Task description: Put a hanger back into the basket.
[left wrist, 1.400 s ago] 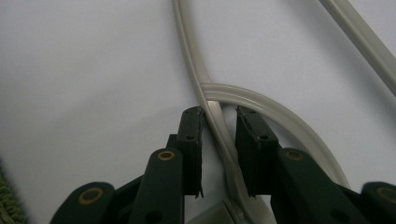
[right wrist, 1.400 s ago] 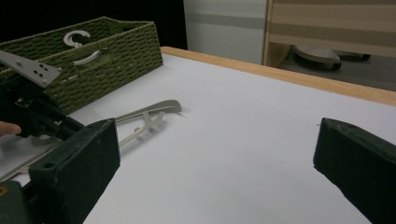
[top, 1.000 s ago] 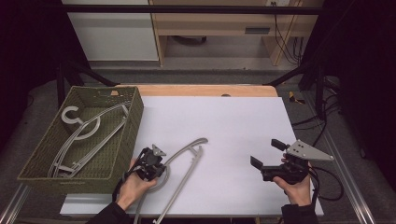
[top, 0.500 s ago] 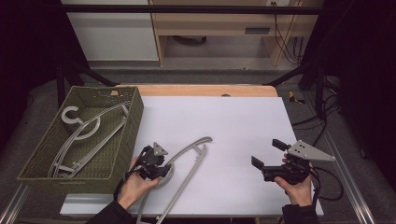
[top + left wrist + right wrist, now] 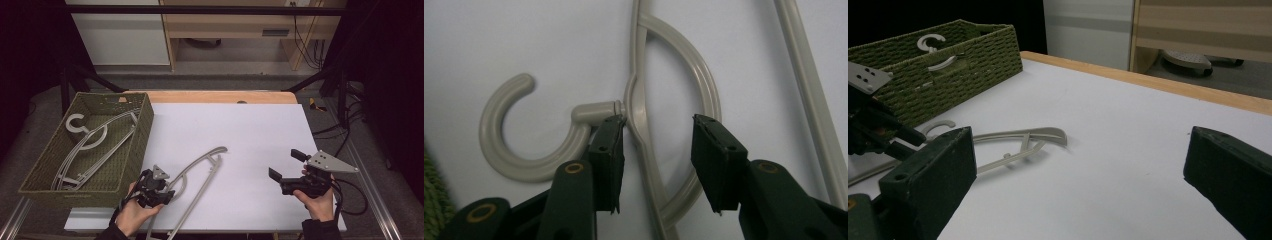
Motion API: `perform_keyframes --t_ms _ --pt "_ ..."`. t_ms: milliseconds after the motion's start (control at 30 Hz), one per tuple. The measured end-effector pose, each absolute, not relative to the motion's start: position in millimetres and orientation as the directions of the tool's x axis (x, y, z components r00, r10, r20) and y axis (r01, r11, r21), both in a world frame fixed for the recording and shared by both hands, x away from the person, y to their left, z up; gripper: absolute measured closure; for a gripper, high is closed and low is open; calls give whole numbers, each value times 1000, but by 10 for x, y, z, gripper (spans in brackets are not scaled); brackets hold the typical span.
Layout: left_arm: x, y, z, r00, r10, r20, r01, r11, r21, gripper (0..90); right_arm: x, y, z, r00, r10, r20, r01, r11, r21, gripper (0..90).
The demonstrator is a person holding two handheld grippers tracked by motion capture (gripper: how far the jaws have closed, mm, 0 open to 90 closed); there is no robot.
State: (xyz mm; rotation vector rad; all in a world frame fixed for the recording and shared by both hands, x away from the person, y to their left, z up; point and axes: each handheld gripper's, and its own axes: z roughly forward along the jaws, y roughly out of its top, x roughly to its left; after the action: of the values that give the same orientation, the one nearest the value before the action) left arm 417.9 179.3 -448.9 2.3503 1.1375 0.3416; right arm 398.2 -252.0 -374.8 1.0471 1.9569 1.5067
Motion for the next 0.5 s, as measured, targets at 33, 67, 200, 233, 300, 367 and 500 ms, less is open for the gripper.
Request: perform_keyframes --t_ms 33,67,200,233,300,367,500 --pt "4183 1792 -4503 615 788 6 663 -522 537 585 3983 -2520 -3748 -609 788 91 289 114 950 8" --pt "4187 1793 -4516 614 790 3 670 -522 527 598 3982 -2524 -3747 -612 786 89 287 116 951 8" --pt "4195 1797 -4558 598 802 3 690 -517 507 649 3977 -2529 -3743 -609 788 93 290 112 950 8" --pt "4206 1805 -4572 596 803 -1 696 -515 501 656 3977 -2528 -3742 -609 788 93 290 112 951 8" --pt "4220 1830 -4569 596 803 -21 702 -508 499 661 3976 -2525 -3740 -609 788 90 288 114 951 8" --pt "4228 1842 -4567 596 803 -21 704 -509 494 680 3976 -2523 -3740 -612 786 89 287 116 951 8" --pt "4221 1826 -4568 584 812 -1 706 -507 496 764 3976 -2506 -3742 -610 787 94 292 114 950 8"
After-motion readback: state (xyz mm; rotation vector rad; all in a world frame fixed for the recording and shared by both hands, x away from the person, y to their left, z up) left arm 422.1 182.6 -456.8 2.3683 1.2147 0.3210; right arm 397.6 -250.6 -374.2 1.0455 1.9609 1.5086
